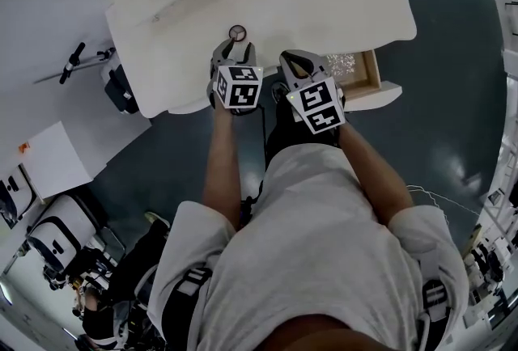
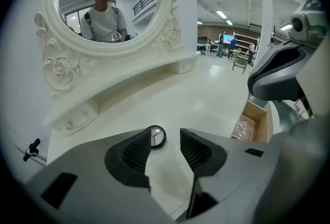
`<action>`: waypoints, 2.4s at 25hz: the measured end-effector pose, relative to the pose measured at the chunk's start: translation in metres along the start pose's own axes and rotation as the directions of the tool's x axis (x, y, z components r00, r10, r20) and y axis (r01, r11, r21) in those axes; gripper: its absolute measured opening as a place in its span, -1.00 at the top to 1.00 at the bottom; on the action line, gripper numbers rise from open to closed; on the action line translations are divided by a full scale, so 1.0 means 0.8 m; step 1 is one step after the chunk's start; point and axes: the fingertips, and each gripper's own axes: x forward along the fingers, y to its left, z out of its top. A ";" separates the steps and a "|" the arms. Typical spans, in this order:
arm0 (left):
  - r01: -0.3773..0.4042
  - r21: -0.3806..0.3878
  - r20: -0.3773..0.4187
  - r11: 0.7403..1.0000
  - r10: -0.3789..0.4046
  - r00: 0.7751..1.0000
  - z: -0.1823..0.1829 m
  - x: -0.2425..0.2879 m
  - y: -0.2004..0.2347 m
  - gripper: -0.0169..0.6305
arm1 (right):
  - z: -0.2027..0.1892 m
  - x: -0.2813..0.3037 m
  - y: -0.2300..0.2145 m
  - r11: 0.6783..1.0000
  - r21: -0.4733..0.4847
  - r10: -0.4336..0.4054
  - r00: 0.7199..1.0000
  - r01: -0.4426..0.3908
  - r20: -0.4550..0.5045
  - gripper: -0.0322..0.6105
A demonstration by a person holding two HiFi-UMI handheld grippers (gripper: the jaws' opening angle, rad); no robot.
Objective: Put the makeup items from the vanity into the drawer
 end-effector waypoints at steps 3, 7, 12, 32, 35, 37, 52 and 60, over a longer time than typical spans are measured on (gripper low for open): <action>0.038 -0.019 -0.026 0.999 -0.038 0.999 -0.001 0.019 0.005 0.29 | 0.000 0.001 -0.009 1.000 0.006 -0.020 1.000 0.020 -0.006 0.85; 0.016 -0.012 -0.075 1.000 -0.017 0.997 -0.008 0.037 0.022 0.22 | -0.001 0.001 -0.023 0.999 0.022 -0.043 0.999 0.043 -0.007 0.85; 0.049 -0.025 -0.119 0.999 -0.051 0.992 -0.016 0.055 0.028 0.21 | -0.007 -0.002 -0.033 0.996 0.041 -0.072 0.997 0.073 -0.018 0.85; 0.063 0.021 -0.156 0.998 -0.059 0.986 -0.027 0.066 -0.002 0.28 | -0.020 -0.032 -0.060 0.988 0.086 -0.132 0.991 0.130 0.010 0.85; 0.062 0.031 -0.142 0.998 -0.057 0.988 -0.019 0.060 -0.016 0.28 | -0.029 -0.040 -0.066 0.986 0.101 -0.137 0.991 0.135 0.011 0.85; 0.064 0.040 -0.132 0.997 -0.058 0.990 -0.013 0.056 -0.027 0.28 | -0.036 -0.046 -0.071 0.984 0.110 -0.140 0.990 0.139 0.010 0.85; 0.110 0.095 -0.108 0.989 -0.100 0.989 0.017 0.044 -0.108 0.28 | -0.068 -0.091 -0.103 0.974 0.147 -0.176 0.984 0.172 0.015 0.85; 0.145 0.137 -0.104 0.980 -0.132 0.986 0.029 0.048 -0.142 0.28 | -0.086 -0.113 -0.121 0.960 0.186 -0.218 0.976 0.211 0.016 0.85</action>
